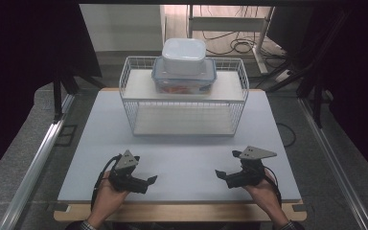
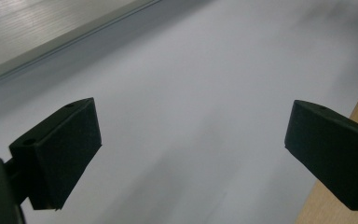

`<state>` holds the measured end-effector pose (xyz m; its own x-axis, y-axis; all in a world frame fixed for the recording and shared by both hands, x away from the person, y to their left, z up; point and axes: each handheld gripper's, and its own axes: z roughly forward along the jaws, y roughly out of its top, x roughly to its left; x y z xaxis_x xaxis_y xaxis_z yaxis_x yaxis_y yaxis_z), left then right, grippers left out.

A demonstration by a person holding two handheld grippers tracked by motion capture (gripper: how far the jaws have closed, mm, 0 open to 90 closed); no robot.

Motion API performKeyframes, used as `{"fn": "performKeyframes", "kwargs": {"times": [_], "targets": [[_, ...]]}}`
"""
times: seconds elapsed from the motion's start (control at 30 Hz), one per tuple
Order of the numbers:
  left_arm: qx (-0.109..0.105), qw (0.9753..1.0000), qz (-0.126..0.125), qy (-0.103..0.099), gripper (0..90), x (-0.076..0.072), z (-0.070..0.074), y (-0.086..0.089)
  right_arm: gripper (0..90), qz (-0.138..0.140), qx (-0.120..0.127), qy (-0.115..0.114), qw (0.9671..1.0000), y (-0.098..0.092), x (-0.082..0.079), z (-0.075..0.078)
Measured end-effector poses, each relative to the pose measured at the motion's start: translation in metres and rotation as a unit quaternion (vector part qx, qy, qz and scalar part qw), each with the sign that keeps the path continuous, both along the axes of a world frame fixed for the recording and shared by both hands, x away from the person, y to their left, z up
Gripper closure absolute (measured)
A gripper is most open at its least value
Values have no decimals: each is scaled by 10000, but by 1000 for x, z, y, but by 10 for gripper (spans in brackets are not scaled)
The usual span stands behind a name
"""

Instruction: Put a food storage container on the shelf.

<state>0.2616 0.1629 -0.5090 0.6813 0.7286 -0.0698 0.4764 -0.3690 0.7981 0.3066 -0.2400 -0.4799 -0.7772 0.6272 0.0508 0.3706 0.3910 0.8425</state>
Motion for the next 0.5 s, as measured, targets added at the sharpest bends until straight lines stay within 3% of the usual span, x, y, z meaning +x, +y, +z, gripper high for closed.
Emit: {"fn": "performKeyframes", "kwargs": {"times": [0.37, 0.5], "targets": [[255, 9996, 135, 11, 33, -11, -11, 12, 3, -177, -147, 10, 9997, -16, -8, -7], [294, 9992, 200, 166, 33, -12, -19, 18, 3, -241, -194, 108, 9995, -22, -9, -12]]}}
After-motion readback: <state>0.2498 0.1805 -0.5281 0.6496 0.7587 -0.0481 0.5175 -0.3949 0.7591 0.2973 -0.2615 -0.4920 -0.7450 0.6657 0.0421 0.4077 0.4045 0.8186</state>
